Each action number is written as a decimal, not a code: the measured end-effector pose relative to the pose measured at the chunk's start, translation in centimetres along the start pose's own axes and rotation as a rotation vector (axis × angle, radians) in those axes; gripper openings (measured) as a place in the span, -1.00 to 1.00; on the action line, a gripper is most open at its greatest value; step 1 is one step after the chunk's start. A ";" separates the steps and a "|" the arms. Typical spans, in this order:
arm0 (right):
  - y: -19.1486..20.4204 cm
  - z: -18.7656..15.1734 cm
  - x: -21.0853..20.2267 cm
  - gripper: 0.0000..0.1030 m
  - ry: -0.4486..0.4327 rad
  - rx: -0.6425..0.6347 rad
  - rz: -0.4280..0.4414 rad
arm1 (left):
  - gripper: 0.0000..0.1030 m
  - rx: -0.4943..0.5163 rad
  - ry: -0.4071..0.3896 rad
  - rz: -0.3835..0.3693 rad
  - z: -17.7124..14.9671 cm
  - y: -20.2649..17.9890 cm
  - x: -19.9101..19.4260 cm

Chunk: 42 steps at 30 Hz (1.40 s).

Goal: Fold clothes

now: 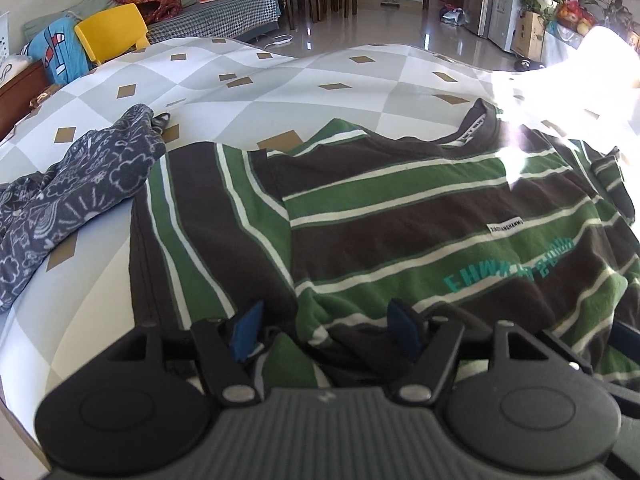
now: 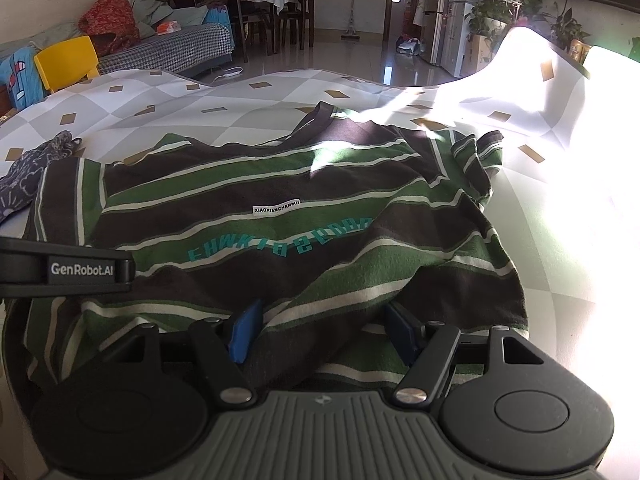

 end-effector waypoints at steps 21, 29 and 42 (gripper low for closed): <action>0.8 0.0 -1.1 0.31 0.066 -0.020 0.052 | 0.88 -0.146 0.031 0.104 0.7 4.2 0.7; 1.1 0.6 -1.2 0.32 0.142 -0.027 0.106 | 0.89 -0.183 0.054 0.130 0.9 4.4 0.3; -0.7 3.2 -1.5 0.28 0.175 -0.015 0.206 | 0.91 -0.099 0.063 -0.004 2.5 0.6 -1.8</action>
Point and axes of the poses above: each gripper's, at about its wrist camera, not at the fingertips, and x roughly the way its jaws point, y to its left, z to its top, the point moved 5 cm from there along x, roughly the way its jaws point, and after that the axes turned 12 degrees about -x, right-handed, at the moved point
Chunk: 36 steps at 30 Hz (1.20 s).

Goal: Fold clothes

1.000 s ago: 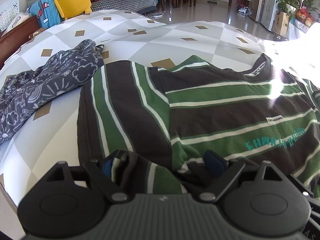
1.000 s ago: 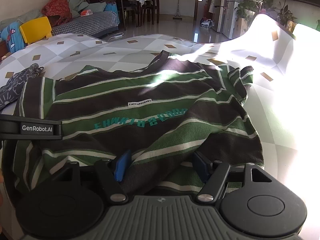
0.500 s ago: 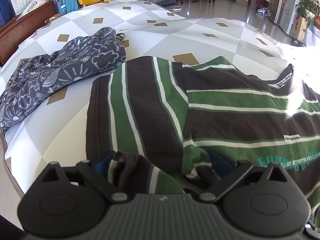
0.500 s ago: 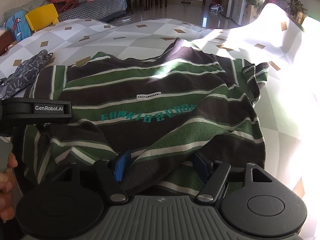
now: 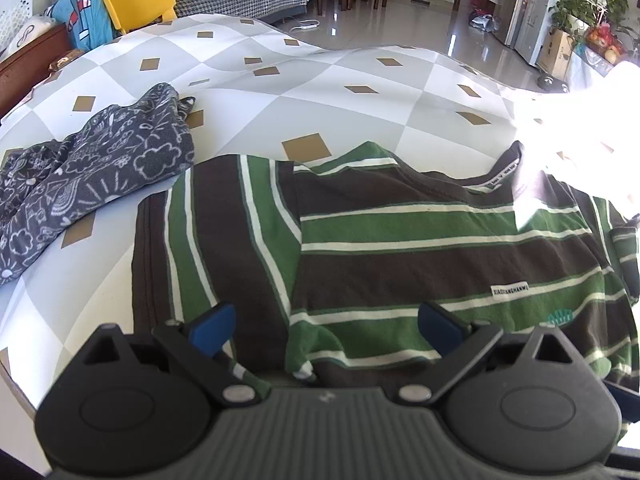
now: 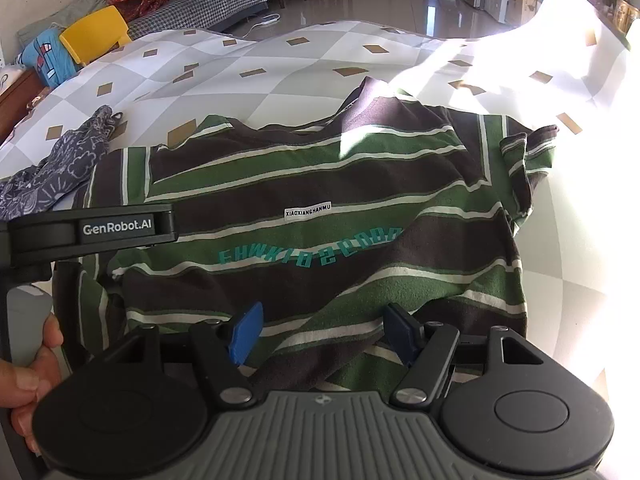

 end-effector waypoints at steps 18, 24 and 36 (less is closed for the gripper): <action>-4.1 2.3 0.8 0.24 0.027 -0.062 0.063 | 0.93 0.190 0.091 -0.015 0.8 -2.4 0.8; -5.4 3.3 1.8 0.24 0.036 -0.057 0.068 | 0.93 0.200 0.138 -0.004 1.4 -2.3 2.3; -7.9 5.2 3.7 0.24 0.046 -0.022 0.062 | 0.93 0.125 0.168 0.018 4.5 -0.8 4.2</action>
Point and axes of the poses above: each gripper's, at about its wrist camera, not at the fingertips, and x roughly the way its jaws point, y to its left, z to its top, the point moved 5 cm from there along x, roughly the way its jaws point, and after that the axes turned 12 degrees about -x, right-handed, at the moved point
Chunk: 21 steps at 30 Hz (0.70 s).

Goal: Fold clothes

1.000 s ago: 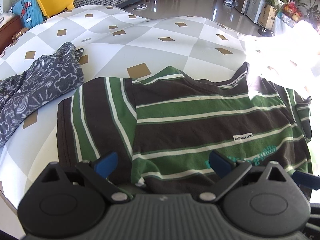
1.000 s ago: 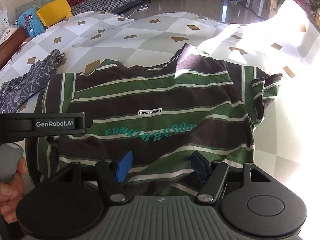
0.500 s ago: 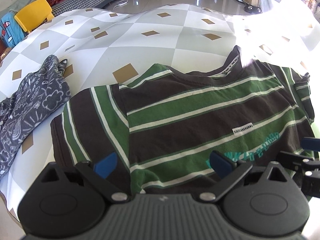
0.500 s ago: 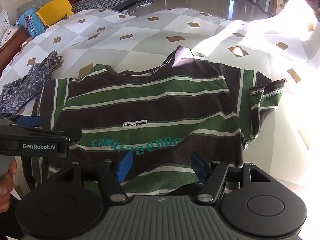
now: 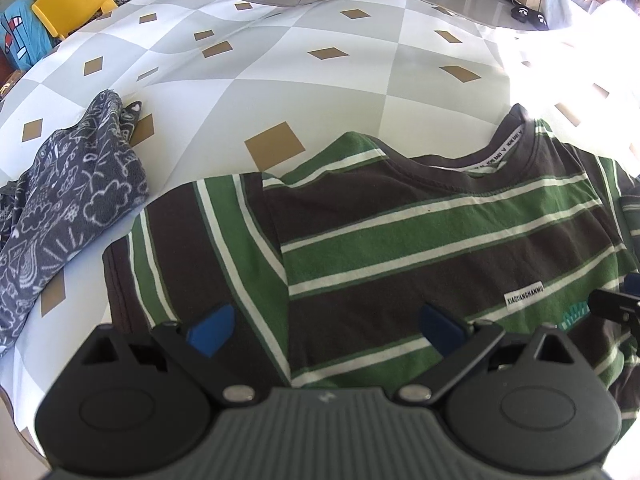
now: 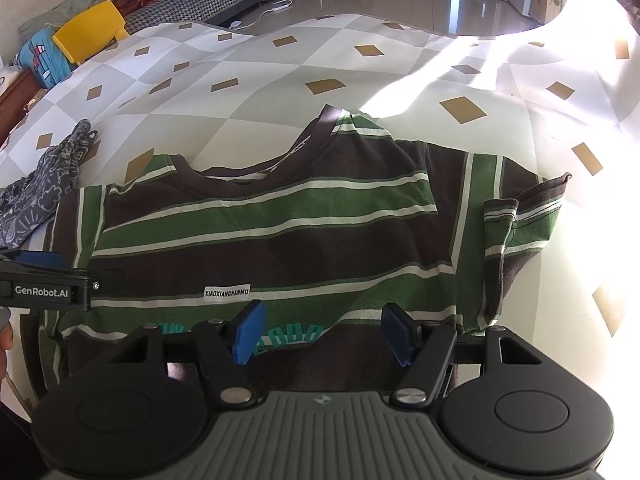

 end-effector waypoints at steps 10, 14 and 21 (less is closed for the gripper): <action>-3.0 0.8 0.2 0.24 -0.027 0.051 -0.004 | 0.93 -0.072 0.046 -0.023 1.7 1.1 1.5; -4.1 1.1 1.1 0.24 -0.011 0.103 -0.008 | 0.94 -0.081 0.063 -0.018 2.1 1.0 2.3; -3.9 2.3 2.1 0.24 -0.041 0.120 0.036 | 0.96 -0.085 0.114 -0.052 1.6 -0.3 3.1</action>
Point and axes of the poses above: each gripper's, at about its wrist camera, not at the fingertips, and x roughly the way its jaws point, y to its left, z to its top, the point moved 5 cm from there along x, roughly the way its jaws point, and after that the axes turned 12 degrees about -x, right-handed, at the moved point
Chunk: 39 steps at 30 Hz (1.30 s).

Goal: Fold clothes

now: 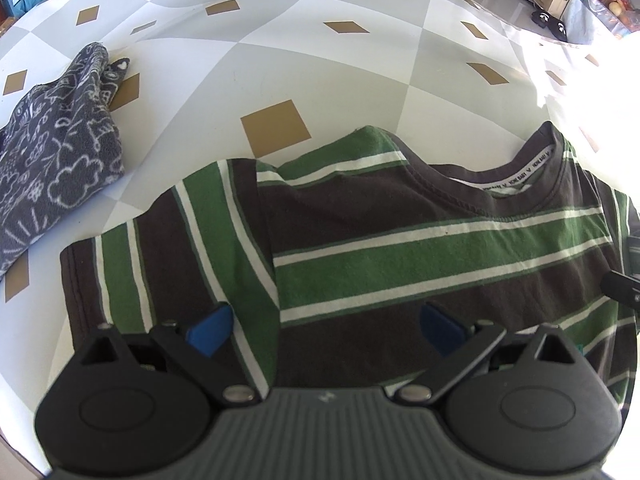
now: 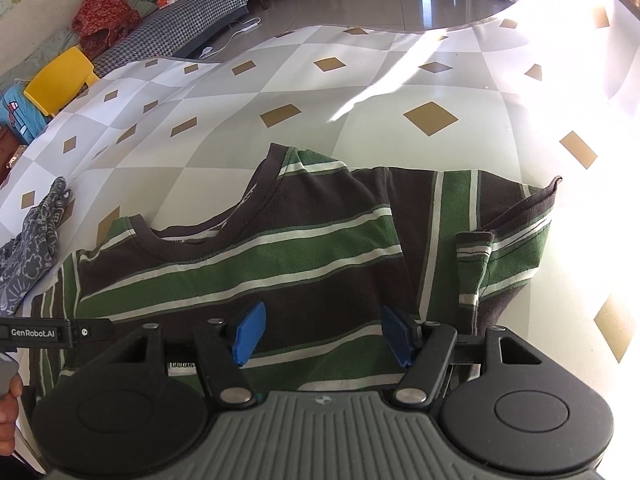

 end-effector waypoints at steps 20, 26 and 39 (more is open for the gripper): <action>2.4 1.0 3.5 0.29 0.030 -0.103 -0.102 | 1.00 0.054 -0.073 0.072 3.1 -2.8 2.5; 2.0 1.6 3.7 0.29 0.017 -0.067 -0.076 | 1.00 0.029 -0.094 0.077 4.9 -3.1 3.2; -4.5 1.9 1.4 0.27 -0.024 0.186 -0.042 | 1.00 -0.011 -0.165 0.085 9.2 -3.7 4.8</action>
Point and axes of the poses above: each gripper's, at about its wrist camera, not at the fingertips, and x roughly the way its jaws point, y to its left, z to its top, the point moved 5 cm from there along x, roughly the way its jaws point, and after that the axes turned 12 degrees about -x, right-handed, at the moved point
